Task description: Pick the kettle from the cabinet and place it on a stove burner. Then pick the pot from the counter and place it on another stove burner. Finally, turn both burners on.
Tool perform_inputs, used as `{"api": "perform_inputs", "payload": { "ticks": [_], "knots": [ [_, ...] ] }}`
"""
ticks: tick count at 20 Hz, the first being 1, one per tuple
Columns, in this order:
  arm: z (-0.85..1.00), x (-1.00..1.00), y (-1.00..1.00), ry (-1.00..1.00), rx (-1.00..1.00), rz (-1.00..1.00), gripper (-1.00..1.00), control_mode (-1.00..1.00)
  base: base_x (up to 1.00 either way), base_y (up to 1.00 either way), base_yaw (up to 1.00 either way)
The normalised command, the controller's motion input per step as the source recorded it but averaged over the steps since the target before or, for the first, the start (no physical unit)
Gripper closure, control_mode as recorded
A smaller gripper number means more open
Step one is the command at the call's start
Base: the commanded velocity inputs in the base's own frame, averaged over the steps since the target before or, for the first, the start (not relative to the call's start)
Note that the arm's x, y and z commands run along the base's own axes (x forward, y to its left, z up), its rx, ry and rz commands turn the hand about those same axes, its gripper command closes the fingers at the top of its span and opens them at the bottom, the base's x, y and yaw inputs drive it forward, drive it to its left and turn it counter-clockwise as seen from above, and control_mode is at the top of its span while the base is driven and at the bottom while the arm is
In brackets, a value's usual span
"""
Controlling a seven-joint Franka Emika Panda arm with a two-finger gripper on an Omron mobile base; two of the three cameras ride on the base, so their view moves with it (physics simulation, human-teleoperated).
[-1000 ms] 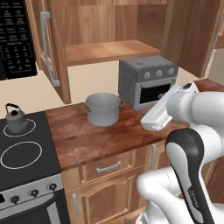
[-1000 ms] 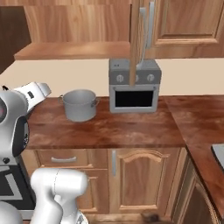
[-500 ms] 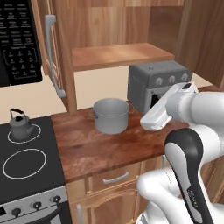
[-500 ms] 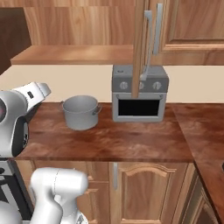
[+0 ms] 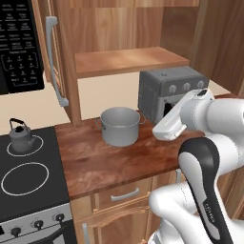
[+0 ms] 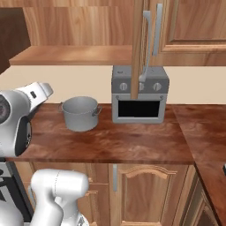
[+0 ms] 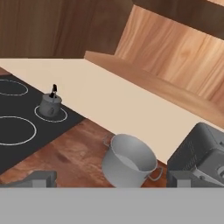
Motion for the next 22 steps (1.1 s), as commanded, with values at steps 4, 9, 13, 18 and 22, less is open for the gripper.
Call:
{"api": "perform_inputs", "payload": {
  "ticks": [4, 9, 13, 18, 22],
  "knots": [
    [0.0, 0.12, -0.11, 0.0, 0.0, 0.0, -1.0, -1.0, 0.0, 0.0, 0.0],
    [0.0, 0.11, -0.12, 0.01, 0.0, 0.0, -1.0, -1.0, 0.0, 0.0, 0.0],
    [0.0, 0.01, -0.11, 0.02, 0.0, 0.0, -1.0, -1.0, 0.0, 0.0, 0.0],
    [-0.02, 0.0, -0.03, 0.01, -0.01, 0.0, -1.0, -1.0, 0.0, 0.0, 0.0],
    [-0.1, 0.01, 0.0, 0.03, -0.05, 0.0, -1.0, -1.0, 0.0, 0.0, 0.0]
  ]
}}
